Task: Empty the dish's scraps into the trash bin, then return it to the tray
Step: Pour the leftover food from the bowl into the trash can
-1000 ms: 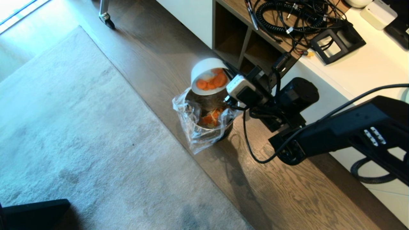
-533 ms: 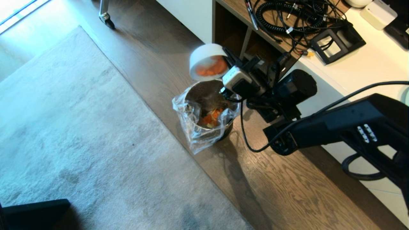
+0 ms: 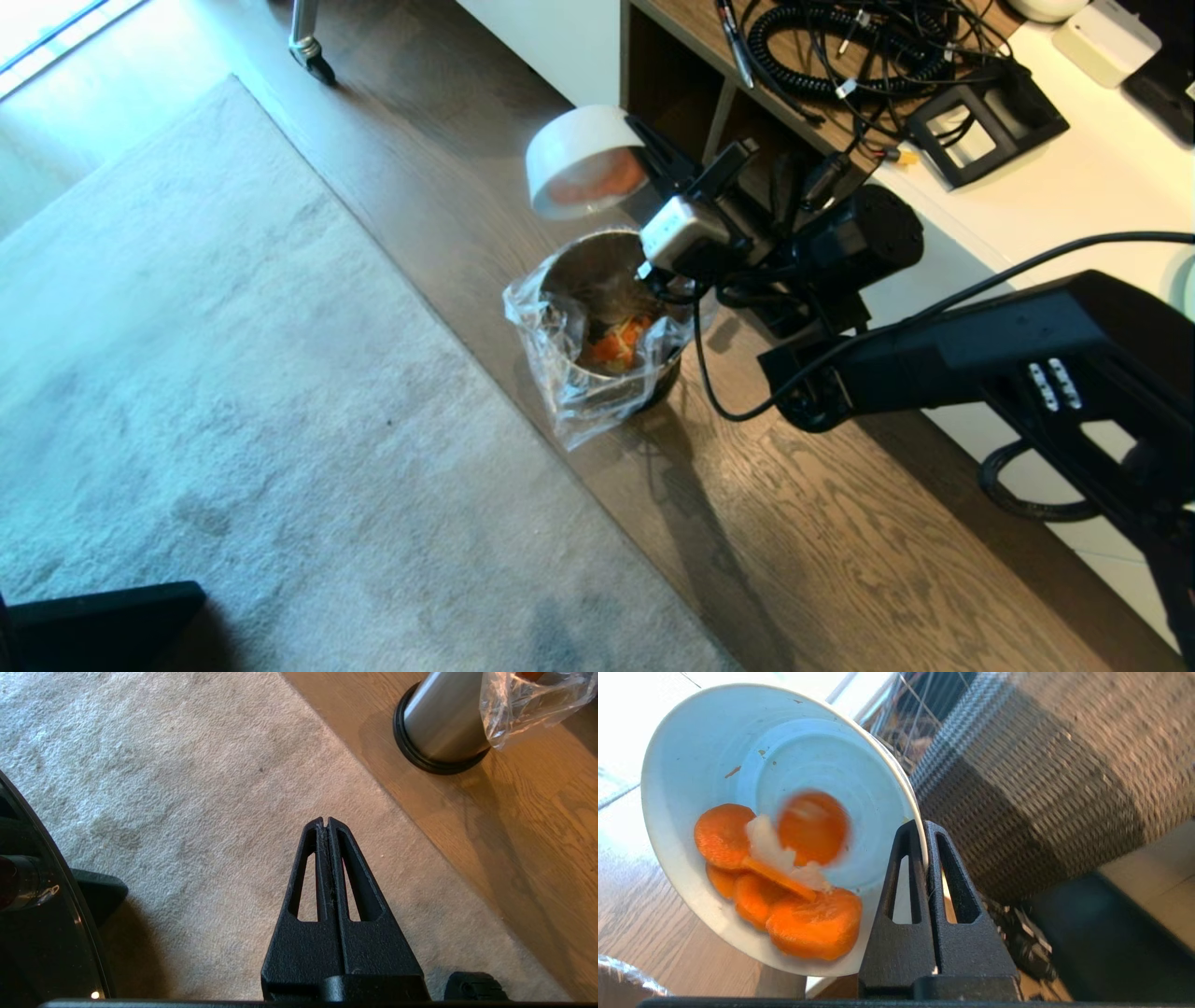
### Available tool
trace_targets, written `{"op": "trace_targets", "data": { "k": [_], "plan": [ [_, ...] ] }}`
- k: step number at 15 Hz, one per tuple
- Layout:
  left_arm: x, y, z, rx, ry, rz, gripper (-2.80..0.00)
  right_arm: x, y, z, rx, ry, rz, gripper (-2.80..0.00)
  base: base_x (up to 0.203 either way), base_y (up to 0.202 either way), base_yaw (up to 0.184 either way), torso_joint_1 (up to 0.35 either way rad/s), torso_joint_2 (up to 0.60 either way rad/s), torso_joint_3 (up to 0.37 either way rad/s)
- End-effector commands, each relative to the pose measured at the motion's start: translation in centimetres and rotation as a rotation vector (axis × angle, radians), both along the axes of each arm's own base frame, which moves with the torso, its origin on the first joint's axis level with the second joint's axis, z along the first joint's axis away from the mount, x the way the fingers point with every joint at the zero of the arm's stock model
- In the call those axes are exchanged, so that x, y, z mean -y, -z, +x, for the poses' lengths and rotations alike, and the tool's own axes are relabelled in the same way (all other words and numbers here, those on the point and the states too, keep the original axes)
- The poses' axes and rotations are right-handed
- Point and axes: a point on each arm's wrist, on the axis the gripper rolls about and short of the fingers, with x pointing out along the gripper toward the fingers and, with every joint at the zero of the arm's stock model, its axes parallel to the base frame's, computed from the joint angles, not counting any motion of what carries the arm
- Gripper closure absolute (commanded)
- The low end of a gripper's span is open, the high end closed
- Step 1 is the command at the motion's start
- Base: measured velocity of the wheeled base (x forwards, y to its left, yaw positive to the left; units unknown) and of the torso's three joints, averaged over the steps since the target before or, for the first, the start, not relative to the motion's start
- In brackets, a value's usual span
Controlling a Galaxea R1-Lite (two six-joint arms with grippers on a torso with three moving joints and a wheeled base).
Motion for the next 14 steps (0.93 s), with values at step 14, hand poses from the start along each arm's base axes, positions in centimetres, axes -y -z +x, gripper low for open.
{"op": "trace_targets", "data": {
  "k": [14],
  "plan": [
    [0.0,0.0,0.0,0.001,-0.001,-0.001,0.0,0.3,-3.3,-0.5,0.171,-0.005,0.079,0.0,0.0,0.0,0.0,0.0,0.0,0.0]
  ]
}}
